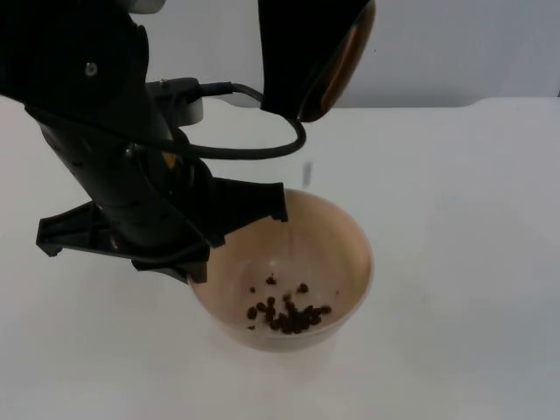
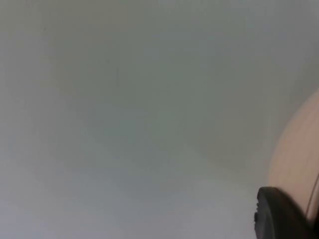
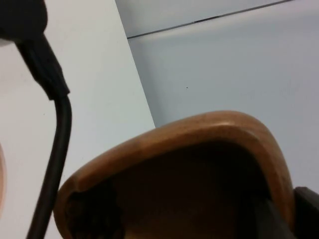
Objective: Pick up the bowl with the left hand and pour the coffee beans from the cup into the bowl with the right hand.
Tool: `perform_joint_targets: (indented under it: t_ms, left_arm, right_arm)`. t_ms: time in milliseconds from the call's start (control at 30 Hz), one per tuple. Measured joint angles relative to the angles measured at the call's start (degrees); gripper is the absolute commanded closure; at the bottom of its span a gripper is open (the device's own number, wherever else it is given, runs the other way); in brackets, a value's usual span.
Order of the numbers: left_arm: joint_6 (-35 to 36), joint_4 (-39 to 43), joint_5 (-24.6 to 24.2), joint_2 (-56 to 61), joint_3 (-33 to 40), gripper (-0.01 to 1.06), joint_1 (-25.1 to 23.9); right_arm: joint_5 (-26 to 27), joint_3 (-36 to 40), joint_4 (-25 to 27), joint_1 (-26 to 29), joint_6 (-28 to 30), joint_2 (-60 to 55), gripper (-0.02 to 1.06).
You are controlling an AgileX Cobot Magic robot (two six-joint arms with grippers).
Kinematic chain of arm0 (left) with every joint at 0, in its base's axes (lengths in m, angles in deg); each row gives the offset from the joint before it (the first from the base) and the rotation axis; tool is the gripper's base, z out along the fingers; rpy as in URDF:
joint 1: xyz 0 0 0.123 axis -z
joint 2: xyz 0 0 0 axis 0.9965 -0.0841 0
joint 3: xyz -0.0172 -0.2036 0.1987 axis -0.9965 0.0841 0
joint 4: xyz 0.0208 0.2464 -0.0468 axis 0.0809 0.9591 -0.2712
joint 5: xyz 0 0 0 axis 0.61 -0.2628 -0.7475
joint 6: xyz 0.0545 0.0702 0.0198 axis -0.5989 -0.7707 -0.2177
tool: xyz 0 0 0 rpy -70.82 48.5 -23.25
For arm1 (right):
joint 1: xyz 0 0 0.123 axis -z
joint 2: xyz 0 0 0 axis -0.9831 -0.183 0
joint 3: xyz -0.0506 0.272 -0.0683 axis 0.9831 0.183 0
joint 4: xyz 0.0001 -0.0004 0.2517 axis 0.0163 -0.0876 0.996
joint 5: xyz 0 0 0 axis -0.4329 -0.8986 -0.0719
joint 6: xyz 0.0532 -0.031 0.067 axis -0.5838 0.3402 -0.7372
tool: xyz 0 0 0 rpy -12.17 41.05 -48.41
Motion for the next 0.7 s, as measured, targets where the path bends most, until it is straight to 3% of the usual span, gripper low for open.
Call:
perform_joint_targets:
  t_ms: [700]
  left_arm:
    - [0.0, -0.1, 0.0, 0.0, 0.0, 1.05, 0.0]
  right_arm:
    - [0.0, 0.0, 1.2, 0.0, -1.2, 0.0, 1.04]
